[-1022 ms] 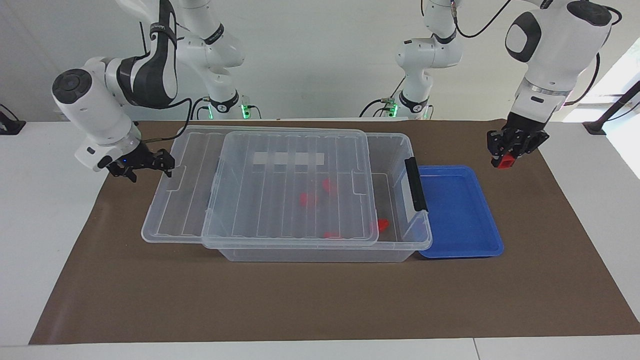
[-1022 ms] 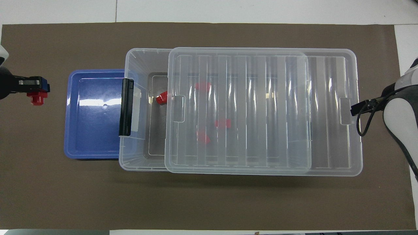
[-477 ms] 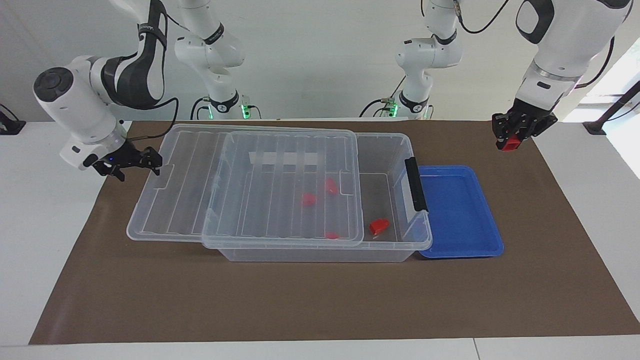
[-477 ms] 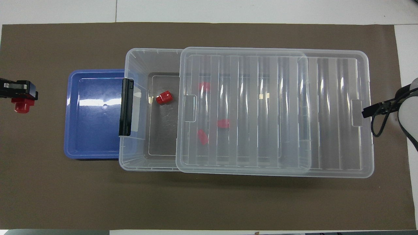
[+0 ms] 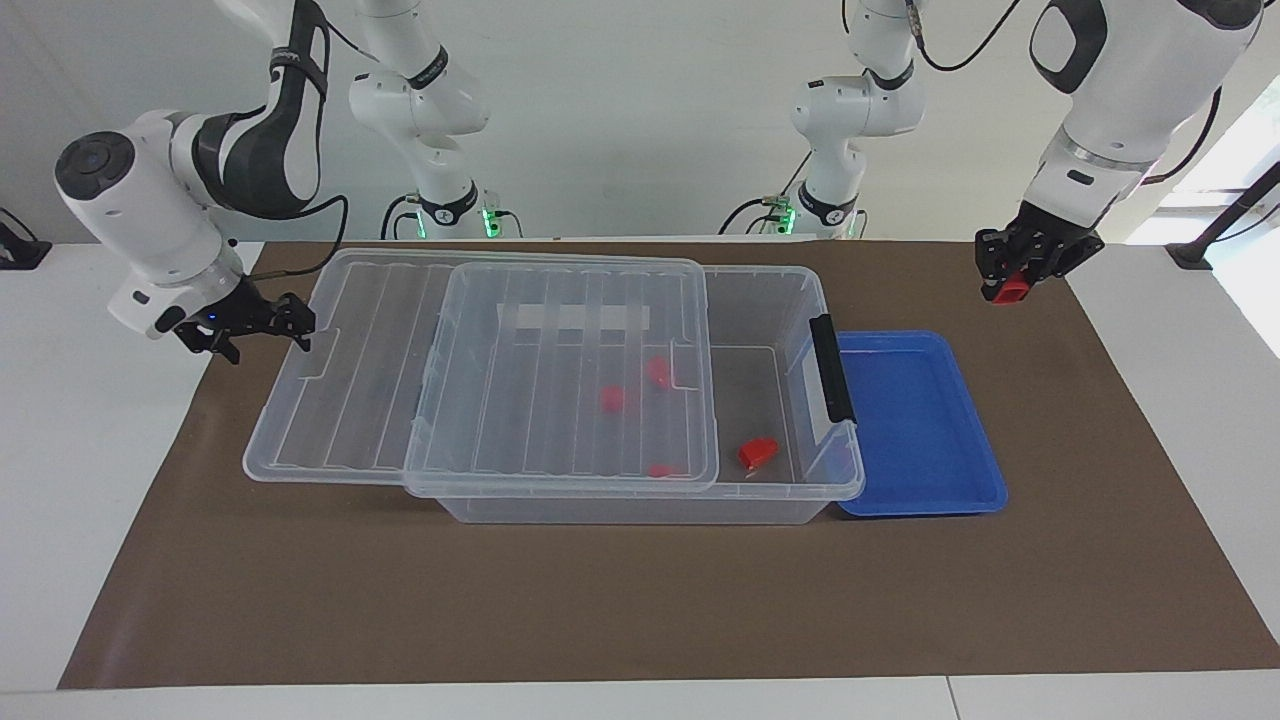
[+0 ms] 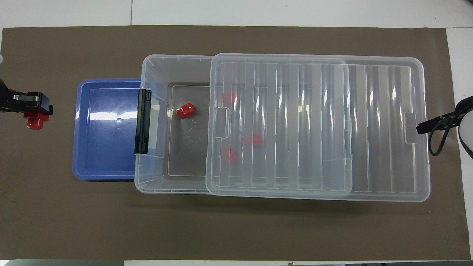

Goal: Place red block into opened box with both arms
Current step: 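Lift the red block with the left gripper toward the box opening, then lower the red block into the box and open the left gripper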

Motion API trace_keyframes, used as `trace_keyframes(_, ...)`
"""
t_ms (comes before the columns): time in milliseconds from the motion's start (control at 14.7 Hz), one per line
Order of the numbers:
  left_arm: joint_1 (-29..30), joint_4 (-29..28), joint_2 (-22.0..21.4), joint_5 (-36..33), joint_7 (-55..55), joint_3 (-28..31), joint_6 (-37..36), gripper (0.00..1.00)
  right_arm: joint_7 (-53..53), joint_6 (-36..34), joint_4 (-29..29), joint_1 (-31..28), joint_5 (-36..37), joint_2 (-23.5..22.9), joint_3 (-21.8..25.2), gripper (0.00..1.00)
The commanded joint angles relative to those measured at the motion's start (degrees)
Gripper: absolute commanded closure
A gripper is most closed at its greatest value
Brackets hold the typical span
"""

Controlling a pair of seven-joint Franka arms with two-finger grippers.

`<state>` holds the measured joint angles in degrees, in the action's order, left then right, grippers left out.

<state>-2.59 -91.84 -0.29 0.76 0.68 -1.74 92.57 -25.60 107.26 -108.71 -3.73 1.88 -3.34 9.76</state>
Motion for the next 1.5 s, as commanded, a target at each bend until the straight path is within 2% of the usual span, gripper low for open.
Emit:
trace_keyframes(0,-0.31,1.31,0.55,1.17,0.55,-0.02,-1.08,1.00,-3.23,1.72,-1.50,-0.49,1.02,0.88,0.87,0.00)
trace_keyframes(272,-1.01,0.87,0.47,1.26,-0.33,-2.91,-0.38,1.00,-5.16,1.72,-1.50,-0.49,1.02,0.79,1.75,0.00)
trace_keyframes(409,-4.94,-0.53,0.29,1.35,-5.48,-3.18,1.11,1.00,-5.78,1.72,-1.50,-0.49,1.02,0.79,2.54,0.00)
trace_keyframes(545,-8.99,-2.90,0.29,1.35,-11.99,-3.18,5.75,1.00,-7.27,1.72,-1.50,-0.49,1.02,0.79,2.90,0.00)
trace_keyframes(817,-17.08,-11.68,-0.42,1.35,-21.93,-3.18,17.88,1.00,-8.86,1.81,-1.50,-0.49,1.02,0.70,3.69,0.00)
trace_keyframes(1022,-21.56,-15.47,1.95,1.35,-26.51,-3.10,25.09,1.00,-9.38,1.81,-1.50,-0.49,1.02,0.70,3.78,0.00)
trace_keyframes(1226,-23.68,-20.30,3.71,1.35,-28.28,-3.18,32.82,1.00,-10.09,1.81,-1.42,-0.49,1.02,0.70,3.78,0.00)
trace_keyframes(1430,-25.09,-22.50,6.88,1.35,-29.95,-3.18,37.66,1.00,-10.18,1.90,-1.33,-0.49,1.02,0.61,3.78,0.00)
